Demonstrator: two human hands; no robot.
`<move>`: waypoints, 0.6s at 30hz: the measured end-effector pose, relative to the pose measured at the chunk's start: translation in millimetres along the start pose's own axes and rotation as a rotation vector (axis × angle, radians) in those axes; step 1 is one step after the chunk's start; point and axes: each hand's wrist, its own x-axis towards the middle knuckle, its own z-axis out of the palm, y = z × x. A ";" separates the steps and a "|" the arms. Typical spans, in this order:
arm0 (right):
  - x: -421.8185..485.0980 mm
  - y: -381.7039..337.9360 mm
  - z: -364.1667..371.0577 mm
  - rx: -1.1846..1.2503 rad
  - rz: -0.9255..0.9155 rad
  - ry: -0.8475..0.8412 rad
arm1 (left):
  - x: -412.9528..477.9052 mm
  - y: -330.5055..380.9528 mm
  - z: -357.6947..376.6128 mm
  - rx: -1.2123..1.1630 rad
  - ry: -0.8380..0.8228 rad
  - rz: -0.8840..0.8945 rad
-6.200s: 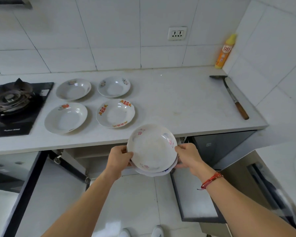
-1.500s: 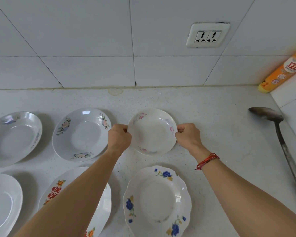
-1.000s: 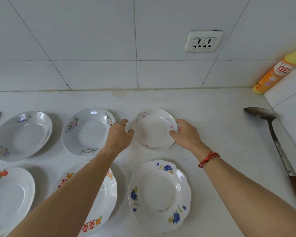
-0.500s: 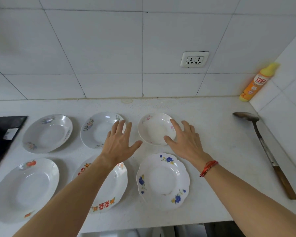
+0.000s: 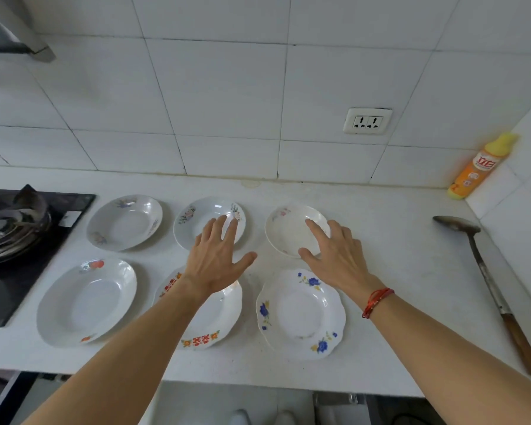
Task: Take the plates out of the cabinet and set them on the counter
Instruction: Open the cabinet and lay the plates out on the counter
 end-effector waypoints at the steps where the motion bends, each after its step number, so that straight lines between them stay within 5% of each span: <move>1: 0.0 -1.8 -0.6 -0.002 -0.009 0.000 | -4.0 -1.5 -0.7 0.005 0.003 -0.006; 18: -103.6 -84.4 4.4 -0.059 0.051 0.010 | -127.6 -80.6 -7.2 -0.003 0.052 0.016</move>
